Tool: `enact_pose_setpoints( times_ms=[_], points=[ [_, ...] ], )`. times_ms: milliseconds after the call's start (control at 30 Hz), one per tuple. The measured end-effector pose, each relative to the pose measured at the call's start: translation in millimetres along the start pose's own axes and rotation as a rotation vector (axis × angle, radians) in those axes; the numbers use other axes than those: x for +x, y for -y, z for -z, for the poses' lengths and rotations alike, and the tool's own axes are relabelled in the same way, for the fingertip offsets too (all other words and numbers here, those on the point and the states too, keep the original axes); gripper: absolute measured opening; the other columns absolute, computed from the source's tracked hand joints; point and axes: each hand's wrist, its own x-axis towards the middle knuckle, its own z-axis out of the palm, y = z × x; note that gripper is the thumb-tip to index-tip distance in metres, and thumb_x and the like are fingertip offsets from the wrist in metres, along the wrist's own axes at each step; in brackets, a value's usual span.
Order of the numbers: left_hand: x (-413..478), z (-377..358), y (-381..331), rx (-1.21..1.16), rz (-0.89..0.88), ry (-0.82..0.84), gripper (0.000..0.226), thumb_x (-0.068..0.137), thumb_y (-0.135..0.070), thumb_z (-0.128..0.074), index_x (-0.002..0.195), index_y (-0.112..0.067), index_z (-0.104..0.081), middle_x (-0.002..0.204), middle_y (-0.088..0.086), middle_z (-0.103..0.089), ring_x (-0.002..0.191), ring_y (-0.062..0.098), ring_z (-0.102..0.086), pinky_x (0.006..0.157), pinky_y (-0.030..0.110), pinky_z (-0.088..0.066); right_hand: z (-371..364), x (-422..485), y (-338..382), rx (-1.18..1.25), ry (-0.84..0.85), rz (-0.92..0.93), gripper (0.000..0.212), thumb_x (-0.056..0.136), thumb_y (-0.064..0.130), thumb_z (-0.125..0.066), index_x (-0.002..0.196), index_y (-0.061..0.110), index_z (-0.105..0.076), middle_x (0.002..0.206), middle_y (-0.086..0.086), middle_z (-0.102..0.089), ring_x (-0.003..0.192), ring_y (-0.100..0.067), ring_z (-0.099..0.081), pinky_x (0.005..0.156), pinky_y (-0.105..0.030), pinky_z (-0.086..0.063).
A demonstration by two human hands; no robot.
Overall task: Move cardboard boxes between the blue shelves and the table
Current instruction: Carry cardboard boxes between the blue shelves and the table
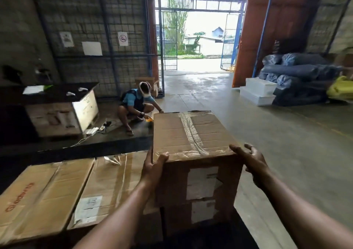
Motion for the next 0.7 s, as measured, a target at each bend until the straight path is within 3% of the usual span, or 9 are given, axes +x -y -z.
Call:
enact_pose_setpoints(
  times_ms=[67, 133, 233, 333, 433, 533, 600, 700],
  points=[
    [-1, 10, 1, -0.015, 0.010, 0.058, 0.029, 0.093, -0.040, -0.064, 0.120, -0.048, -0.062, 0.107, -0.014, -0.074, 0.100, 0.007, -0.069, 0.079, 0.029, -0.054, -3, -7, -3, -0.018, 0.108, 0.012, 0.106, 0.048, 0.060, -0.087, 0.139, 0.016, -0.052, 0.118, -0.006, -0.070, 0.093, -0.018, -0.070, 0.072, -0.031, -0.056],
    [-7, 18, 0, -0.017, 0.011, 0.103, 0.043, 0.085, -0.048, -0.065, 0.127, -0.047, -0.060, 0.114, -0.012, -0.073, 0.104, 0.009, -0.068, 0.085, 0.035, -0.056, -9, -17, -7, 0.021, 0.106, 0.054, 0.099, 0.045, 0.057, -0.089, 0.131, 0.016, -0.060, 0.108, -0.006, -0.076, 0.093, -0.022, -0.074, 0.077, -0.036, -0.060],
    [-14, 29, -6, -0.013, -0.011, 0.154, 0.064, 0.076, -0.054, -0.064, 0.138, -0.053, -0.049, 0.122, -0.012, -0.069, 0.110, 0.010, -0.065, 0.095, 0.043, -0.055, -14, -39, -9, 0.124, 0.099, 0.114, 0.081, 0.053, 0.047, -0.089, 0.126, 0.020, -0.064, 0.106, -0.003, -0.077, 0.094, -0.021, -0.075, 0.072, -0.030, -0.059],
    [-18, 38, -20, -0.012, -0.075, 0.207, 0.070, 0.073, -0.056, -0.065, 0.140, -0.056, -0.045, 0.125, -0.016, -0.067, 0.103, -0.002, -0.065, 0.086, 0.032, -0.055, -8, -68, 6, 0.155, 0.074, 0.165, 0.071, 0.060, 0.046, -0.087, 0.124, 0.030, -0.063, 0.110, 0.001, -0.076, 0.096, -0.017, -0.074, 0.072, -0.027, -0.059],
    [-23, 44, -38, -0.018, -0.155, 0.301, 0.082, 0.069, -0.063, -0.065, 0.147, -0.048, -0.042, 0.135, -0.007, -0.063, 0.114, 0.008, -0.063, 0.092, 0.032, -0.053, 4, -106, 28, 0.090, -0.001, 0.236, 0.076, 0.064, 0.052, -0.085, 0.133, 0.040, -0.055, 0.117, 0.008, -0.071, 0.101, -0.014, -0.071, 0.082, -0.030, -0.058],
    [-35, 41, -53, -0.021, -0.229, 0.424, 0.096, 0.064, -0.070, -0.064, 0.152, -0.045, -0.035, 0.139, -0.004, -0.059, 0.119, 0.013, -0.060, 0.096, 0.030, -0.050, 22, -159, 44, 0.045, -0.159, 0.277, 0.098, 0.062, 0.055, -0.084, 0.148, 0.038, -0.039, 0.124, 0.012, -0.062, 0.109, -0.015, -0.065, 0.094, -0.038, -0.055],
    [-51, 35, -61, -0.049, -0.253, 0.526, 0.096, 0.063, -0.070, -0.065, 0.152, -0.048, -0.034, 0.136, -0.007, -0.060, 0.115, 0.007, -0.061, 0.092, 0.026, -0.050, 36, -205, 48, 0.042, -0.264, 0.307, 0.098, 0.061, 0.055, -0.085, 0.147, 0.039, -0.042, 0.123, 0.016, -0.063, 0.104, -0.010, -0.068, 0.084, -0.030, -0.058],
    [-86, 19, -68, -0.099, -0.251, 0.697, 0.079, 0.069, -0.065, -0.066, 0.142, -0.060, -0.036, 0.127, -0.011, -0.062, 0.110, 0.010, -0.062, 0.095, 0.041, -0.055, 62, -282, 47, 0.051, -0.423, 0.304, 0.091, 0.067, 0.048, -0.087, 0.147, 0.038, -0.044, 0.120, 0.019, -0.064, 0.091, 0.004, -0.069, 0.064, -0.015, -0.056]
  ],
)
